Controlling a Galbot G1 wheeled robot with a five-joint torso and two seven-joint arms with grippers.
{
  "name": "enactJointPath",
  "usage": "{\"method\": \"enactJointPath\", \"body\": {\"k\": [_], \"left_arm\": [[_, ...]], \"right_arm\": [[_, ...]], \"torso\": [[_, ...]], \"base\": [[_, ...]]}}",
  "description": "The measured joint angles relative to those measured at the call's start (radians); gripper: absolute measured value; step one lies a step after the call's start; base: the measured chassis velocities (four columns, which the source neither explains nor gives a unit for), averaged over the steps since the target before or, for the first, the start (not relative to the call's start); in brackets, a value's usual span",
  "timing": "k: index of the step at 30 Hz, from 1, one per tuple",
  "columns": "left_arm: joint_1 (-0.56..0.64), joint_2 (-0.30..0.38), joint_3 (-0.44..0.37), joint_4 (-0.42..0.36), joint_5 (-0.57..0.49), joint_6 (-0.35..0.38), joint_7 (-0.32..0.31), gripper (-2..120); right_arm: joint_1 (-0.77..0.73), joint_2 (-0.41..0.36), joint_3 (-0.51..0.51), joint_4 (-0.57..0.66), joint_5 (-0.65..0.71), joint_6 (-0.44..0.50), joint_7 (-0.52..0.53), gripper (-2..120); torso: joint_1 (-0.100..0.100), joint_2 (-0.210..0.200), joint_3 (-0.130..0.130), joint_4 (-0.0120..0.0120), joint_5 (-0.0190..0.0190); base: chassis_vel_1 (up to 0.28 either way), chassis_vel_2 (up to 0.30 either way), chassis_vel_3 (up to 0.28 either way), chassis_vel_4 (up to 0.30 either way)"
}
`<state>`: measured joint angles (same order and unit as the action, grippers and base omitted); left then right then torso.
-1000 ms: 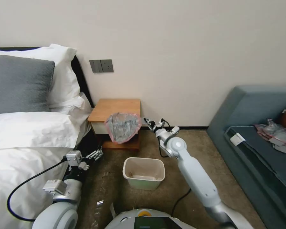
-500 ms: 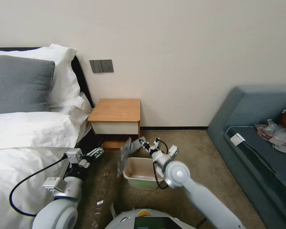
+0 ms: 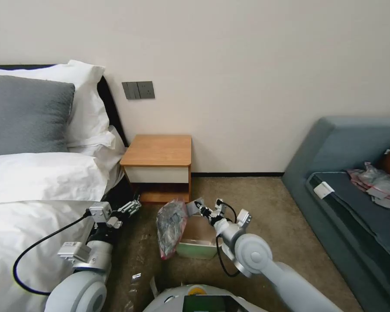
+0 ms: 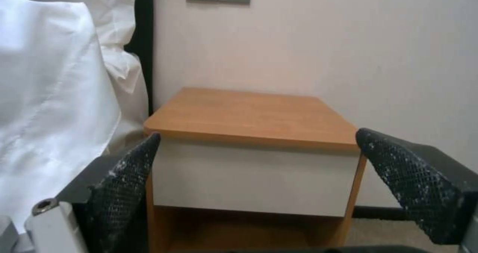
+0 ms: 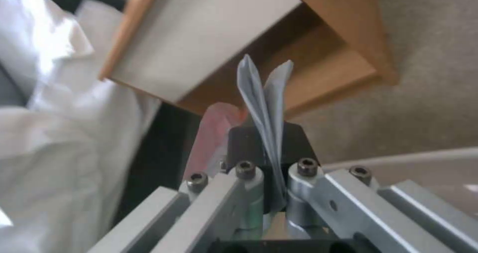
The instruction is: Pick up the garbage bag from the table and place it over the trash can.
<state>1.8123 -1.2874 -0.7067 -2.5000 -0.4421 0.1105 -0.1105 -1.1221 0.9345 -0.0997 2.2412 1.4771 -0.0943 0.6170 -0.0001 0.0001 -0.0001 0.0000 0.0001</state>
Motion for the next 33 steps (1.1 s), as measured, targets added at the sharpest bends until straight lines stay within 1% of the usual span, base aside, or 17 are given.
{"method": "enactJointPath", "body": {"k": [4,7,10,14,20,22,23,24,25,26,27,29,31,32,33], "left_arm": [[-0.005,-0.001,0.003,0.000,0.003,-0.003,-0.005,100],[-0.005,-0.002,0.003,0.000,0.003,-0.004,-0.007,100],[-0.004,-0.002,0.003,0.000,0.003,-0.004,-0.009,100],[-0.003,0.000,0.003,0.000,0.004,-0.004,-0.009,100],[-0.002,0.001,0.005,0.000,0.005,-0.005,-0.009,100],[-0.003,0.001,0.007,0.000,0.006,-0.005,-0.009,100],[-0.004,0.001,0.008,0.000,0.006,-0.006,-0.009,100],[-0.004,0.001,0.008,0.000,0.006,-0.006,-0.009,100],[-0.005,0.001,0.009,0.000,0.006,-0.006,-0.009,100],[-0.006,0.001,0.009,0.000,0.008,-0.007,-0.007,100],[-0.007,0.001,0.009,0.000,0.013,-0.008,-0.004,99],[-0.007,0.001,0.009,0.000,0.015,-0.008,-0.003,99],[-0.008,0.001,0.010,0.000,0.029,-0.013,0.004,99],[-0.008,0.001,0.010,0.000,0.029,-0.013,0.004,99],[-0.008,0.001,0.011,0.000,0.032,-0.013,0.005,99]], "right_arm": [[-0.004,-0.066,-0.005,0.040,0.009,-0.035,0.069,0],[-0.012,-0.086,-0.008,0.057,0.029,-0.045,0.100,0],[-0.012,-0.088,-0.014,0.059,0.039,-0.049,0.131,0],[-0.006,-0.065,-0.027,0.057,0.043,-0.047,0.198,0],[-0.016,-0.042,-0.031,0.049,0.035,-0.041,0.235,0],[-0.021,-0.037,-0.032,0.050,0.029,-0.051,0.239,5],[-0.023,-0.038,-0.033,0.056,0.020,-0.058,0.239,12],[-0.023,-0.038,-0.033,0.056,0.020,-0.058,0.239,12],[-0.024,-0.041,-0.033,0.062,0.016,-0.061,0.240,15],[-0.026,-0.047,-0.032,0.071,0.016,-0.068,0.243,20],[-0.030,-0.056,-0.024,0.084,0.019,-0.080,0.246,27],[-0.031,-0.059,-0.020,0.088,0.020,-0.084,0.247,28],[-0.038,-0.077,0.007,0.116,0.037,-0.096,0.260,40],[-0.038,-0.077,0.007,0.116,0.037,-0.096,0.260,40],[-0.038,-0.085,0.020,0.128,0.047,-0.097,0.272,46]], "torso": [[0.000,0.000,0.000,0.0000,-0.0001],[0.000,0.000,0.000,-0.0001,-0.0001],[0.000,0.000,0.000,0.0000,-0.0001],[0.000,0.000,0.000,0.0000,-0.0001],[0.000,0.000,0.000,0.0001,-0.0002],[0.000,0.000,0.000,0.0000,-0.0001],[0.000,0.000,0.000,0.0000,-0.0001],[0.000,0.000,0.000,0.0000,-0.0001],[0.000,0.000,0.000,0.0000,-0.0001],[0.000,0.000,0.000,0.0000,0.0000],[0.000,0.000,0.000,0.0001,-0.0001],[0.000,0.000,0.000,0.0001,-0.0002],[0.000,0.000,0.000,-0.0001,-0.0001],[0.000,0.000,0.000,-0.0001,-0.0001],[0.000,0.000,0.000,0.0000,-0.0002]], "base": [[0.000,0.000,0.000,0.000],[0.000,0.000,0.000,0.000],[0.000,0.000,0.000,0.000],[0.000,0.000,0.000,0.000],[0.000,0.000,0.000,0.000],[0.000,0.000,0.000,0.000],[0.000,0.000,0.000,0.000],[0.000,0.000,0.000,0.000],[0.000,0.000,0.000,0.000],[0.000,0.000,0.000,0.000],[0.000,0.000,0.000,0.000],[0.000,0.000,0.000,0.000],[0.000,0.000,0.000,0.000],[0.000,0.000,0.000,0.000],[0.000,0.000,0.000,0.000]]}}
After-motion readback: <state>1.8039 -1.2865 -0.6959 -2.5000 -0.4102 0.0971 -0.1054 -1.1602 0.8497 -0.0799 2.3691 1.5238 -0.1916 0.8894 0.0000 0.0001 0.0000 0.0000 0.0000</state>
